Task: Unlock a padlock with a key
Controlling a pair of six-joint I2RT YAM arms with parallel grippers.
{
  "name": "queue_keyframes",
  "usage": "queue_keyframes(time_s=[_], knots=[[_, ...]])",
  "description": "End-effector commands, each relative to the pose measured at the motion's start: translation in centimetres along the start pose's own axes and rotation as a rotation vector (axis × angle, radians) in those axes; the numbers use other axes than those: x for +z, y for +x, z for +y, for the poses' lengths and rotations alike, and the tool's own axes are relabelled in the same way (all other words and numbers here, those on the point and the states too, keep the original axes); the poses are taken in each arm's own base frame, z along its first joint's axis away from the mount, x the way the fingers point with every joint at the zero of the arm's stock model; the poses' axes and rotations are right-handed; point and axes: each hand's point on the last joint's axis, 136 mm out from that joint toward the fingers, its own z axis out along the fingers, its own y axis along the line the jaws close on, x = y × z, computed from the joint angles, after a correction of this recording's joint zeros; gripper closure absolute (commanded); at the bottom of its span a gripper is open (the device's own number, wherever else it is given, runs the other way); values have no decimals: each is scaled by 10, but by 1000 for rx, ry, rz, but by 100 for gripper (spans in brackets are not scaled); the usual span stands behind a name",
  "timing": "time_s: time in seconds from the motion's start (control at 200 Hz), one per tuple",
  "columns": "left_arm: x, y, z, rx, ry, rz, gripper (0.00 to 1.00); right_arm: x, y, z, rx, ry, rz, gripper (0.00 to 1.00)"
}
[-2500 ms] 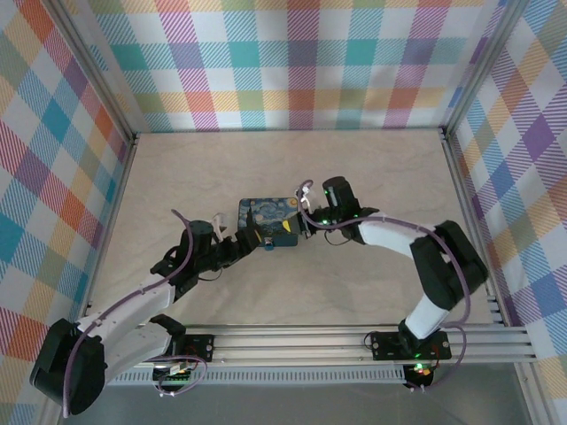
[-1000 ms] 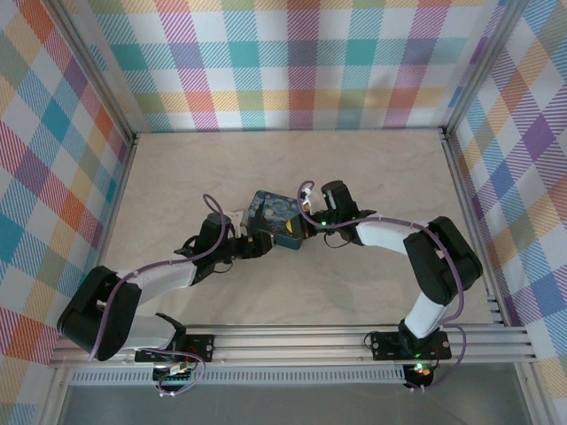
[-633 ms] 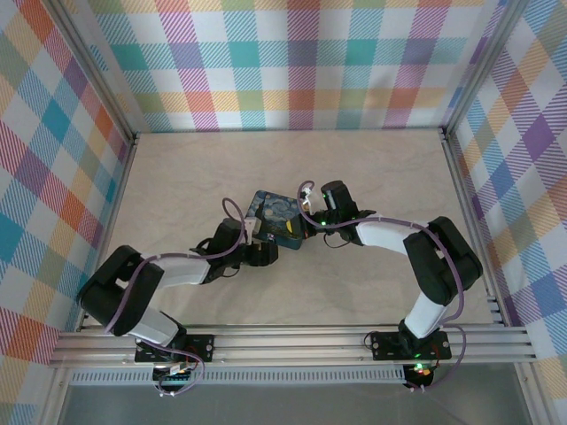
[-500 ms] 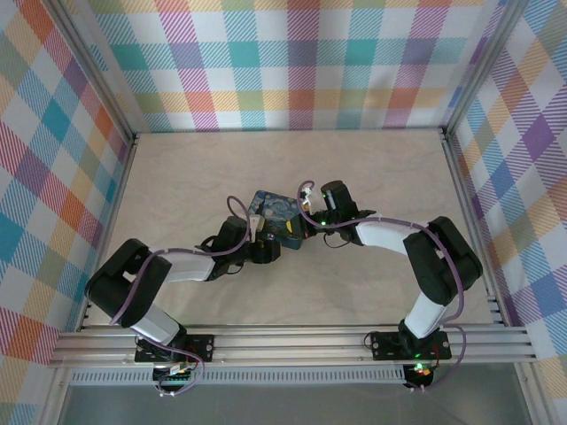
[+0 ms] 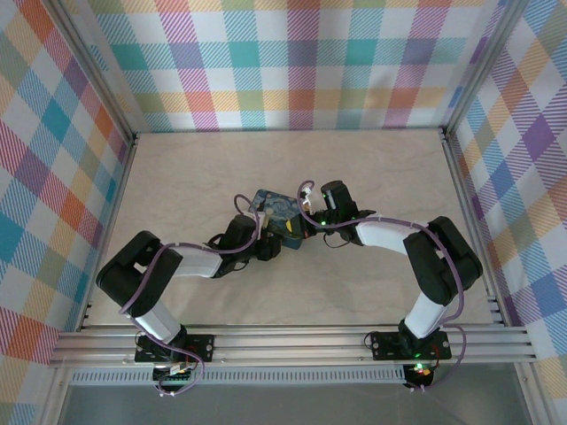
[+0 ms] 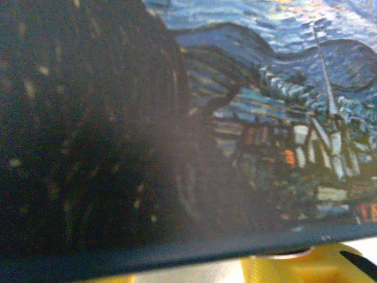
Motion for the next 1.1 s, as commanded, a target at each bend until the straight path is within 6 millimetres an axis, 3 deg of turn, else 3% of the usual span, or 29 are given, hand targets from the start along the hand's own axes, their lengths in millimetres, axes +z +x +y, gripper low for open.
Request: queue_keyframes(time_s=[0.0, 0.195, 0.665, 1.095], knots=[[9, -13, -24, 57, 55, -34, 56, 3, 42, -27, 81, 92, 111, 100], [6, -18, -32, 44, 46, -60, 59, 3, 41, -25, 81, 84, 105, 100], [6, -27, -17, -119, -29, -126, 61, 1, 41, -23, 79, 77, 100, 100], [8, -30, -13, -178, -31, -132, 72, 0, 41, -22, 78, 73, 96, 100]])
